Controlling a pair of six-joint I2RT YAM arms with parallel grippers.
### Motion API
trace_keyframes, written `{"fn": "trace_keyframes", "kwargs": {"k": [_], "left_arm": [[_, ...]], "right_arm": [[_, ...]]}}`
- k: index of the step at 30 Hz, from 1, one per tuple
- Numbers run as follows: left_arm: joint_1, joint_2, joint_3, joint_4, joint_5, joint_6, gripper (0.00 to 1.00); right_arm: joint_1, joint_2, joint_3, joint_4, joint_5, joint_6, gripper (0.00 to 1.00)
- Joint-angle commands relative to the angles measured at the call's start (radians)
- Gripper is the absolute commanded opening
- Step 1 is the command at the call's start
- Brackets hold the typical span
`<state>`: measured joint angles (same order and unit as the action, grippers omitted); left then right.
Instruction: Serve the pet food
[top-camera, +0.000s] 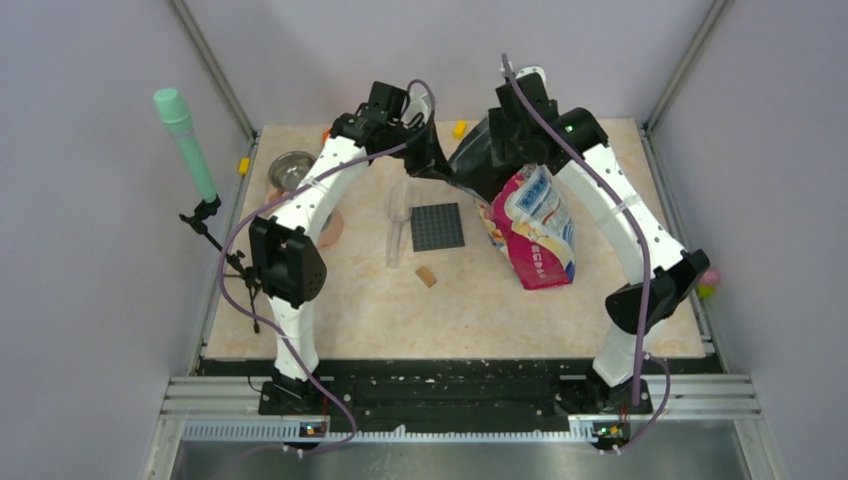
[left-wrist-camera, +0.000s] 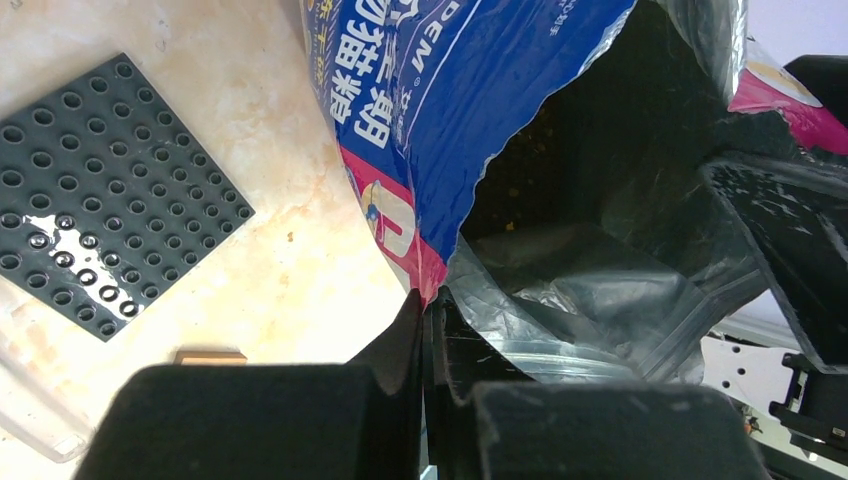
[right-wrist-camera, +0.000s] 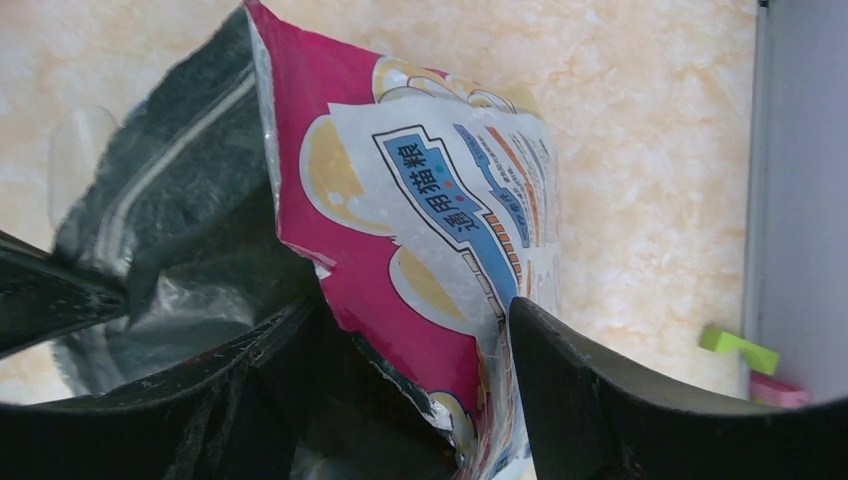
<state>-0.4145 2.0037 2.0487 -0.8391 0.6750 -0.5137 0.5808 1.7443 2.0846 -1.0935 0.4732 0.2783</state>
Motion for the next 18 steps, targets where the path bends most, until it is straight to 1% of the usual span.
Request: {"fn": "trace_keyframes", "kwargs": {"k": [1, 3, 7, 10, 12, 14, 18], "left_arm": [[0.002, -0.053, 0.044, -0.002, 0.020, 0.004, 0.00], [0.001, -0.054, 0.044, 0.001, 0.023, 0.003, 0.00], [0.000, -0.056, 0.044, 0.011, 0.031, -0.001, 0.00], [0.000, -0.055, 0.043, 0.011, 0.029, -0.005, 0.00], [0.000, -0.054, 0.044, 0.008, 0.030, -0.003, 0.00], [0.000, -0.055, 0.042, 0.004, 0.029, 0.000, 0.00], [0.000, -0.069, 0.022, 0.000, 0.019, -0.001, 0.00]], "right_arm": [[0.007, 0.010, 0.057, -0.036, 0.052, -0.107, 0.70], [0.007, 0.018, 0.058, -0.020, 0.037, -0.151, 0.74], [0.007, 0.063, 0.051, 0.030, 0.076, -0.199, 0.77], [0.005, 0.095, 0.028, 0.127, 0.131, -0.214, 0.77], [-0.003, 0.105, 0.015, 0.204, 0.197, -0.216, 0.77], [-0.033, 0.132, 0.064, 0.210, 0.254, -0.184, 0.77], [-0.109, 0.186, 0.187, 0.158, 0.221, -0.138, 0.78]]}}
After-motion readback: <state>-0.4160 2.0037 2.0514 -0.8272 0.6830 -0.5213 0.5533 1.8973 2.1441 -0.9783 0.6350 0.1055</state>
